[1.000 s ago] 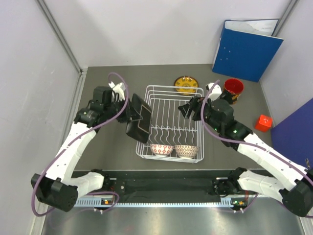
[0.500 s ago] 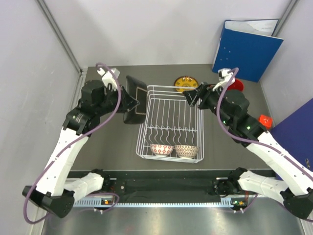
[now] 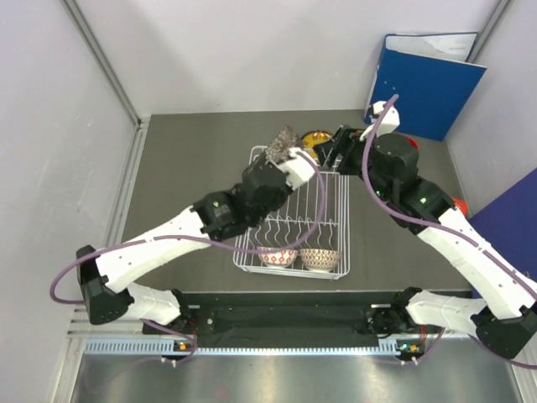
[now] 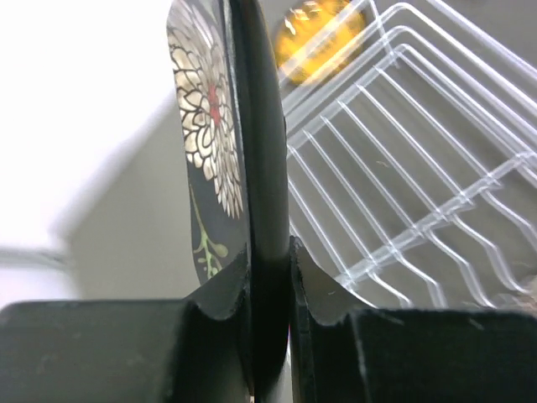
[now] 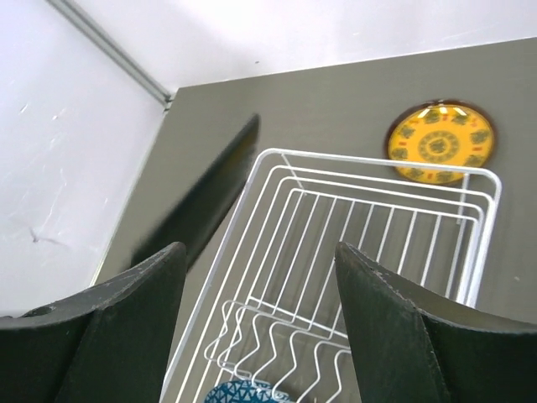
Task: Unload the mixed dishes from the dish rack
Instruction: Place the plate at the center of the board.
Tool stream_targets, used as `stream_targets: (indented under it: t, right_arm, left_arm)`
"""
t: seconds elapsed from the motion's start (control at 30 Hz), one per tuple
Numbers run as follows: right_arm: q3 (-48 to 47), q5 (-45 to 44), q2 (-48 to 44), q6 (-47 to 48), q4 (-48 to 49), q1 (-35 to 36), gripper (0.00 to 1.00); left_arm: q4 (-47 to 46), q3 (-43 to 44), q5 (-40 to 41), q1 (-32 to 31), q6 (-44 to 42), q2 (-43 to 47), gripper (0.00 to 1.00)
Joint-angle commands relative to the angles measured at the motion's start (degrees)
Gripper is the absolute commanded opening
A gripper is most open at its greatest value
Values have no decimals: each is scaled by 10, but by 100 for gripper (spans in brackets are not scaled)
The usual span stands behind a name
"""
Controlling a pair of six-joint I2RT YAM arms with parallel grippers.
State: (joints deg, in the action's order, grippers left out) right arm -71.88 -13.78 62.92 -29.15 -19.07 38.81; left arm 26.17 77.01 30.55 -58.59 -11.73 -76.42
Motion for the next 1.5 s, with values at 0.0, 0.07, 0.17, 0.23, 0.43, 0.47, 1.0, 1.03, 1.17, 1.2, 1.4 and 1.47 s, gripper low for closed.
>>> stream_targets:
  t: [0.0, 0.07, 0.17, 0.23, 0.43, 0.47, 1.0, 1.03, 1.17, 1.2, 1.4, 1.47]
  right_arm:
    - [-84, -34, 14, -15, -81, -25, 72]
    - [-98, -22, 20, -16, -98, -48, 72]
    - [-111, 18, 21, -20, -114, -87, 72]
    - [-121, 51, 26, -19, -131, -107, 72]
    - [-121, 176, 51, -1, -161, -143, 73]
    - [-118, 195, 54, 7, -164, -143, 73]
    - [42, 337, 13, -14, -49, -138, 71]
    - [48, 347, 12, -27, -32, -138, 70]
    - [81, 387, 17, -57, 34, -138, 67]
    - [88, 392, 16, -64, 46, -138, 63]
    - [132, 381, -10, -101, 115, -138, 32]
    - [130, 380, -10, -102, 110, -138, 26]
  left_arm:
    - [-329, -65, 205, -82, -302, 22, 0]
    - [-412, -105, 231, -116, -434, 16, 0]
    - [-574, -173, 223, -144, -566, 10, 0]
    - [-620, -207, 211, -148, -620, 7, 0]
    - [-670, -314, 99, -159, -643, 59, 0]
    - [-661, -324, 81, -163, -634, 82, 0]
    - [-539, -307, -6, -171, -551, 113, 0]
    - [-539, -307, -6, -172, -551, 109, 0]
    - [-537, -305, -4, -176, -551, 105, 0]
    - [-536, -305, -2, -177, -552, 105, 0]
    - [-530, -309, 11, -181, -554, 113, 0]
    - [-531, -310, 12, -180, -556, 114, 0]
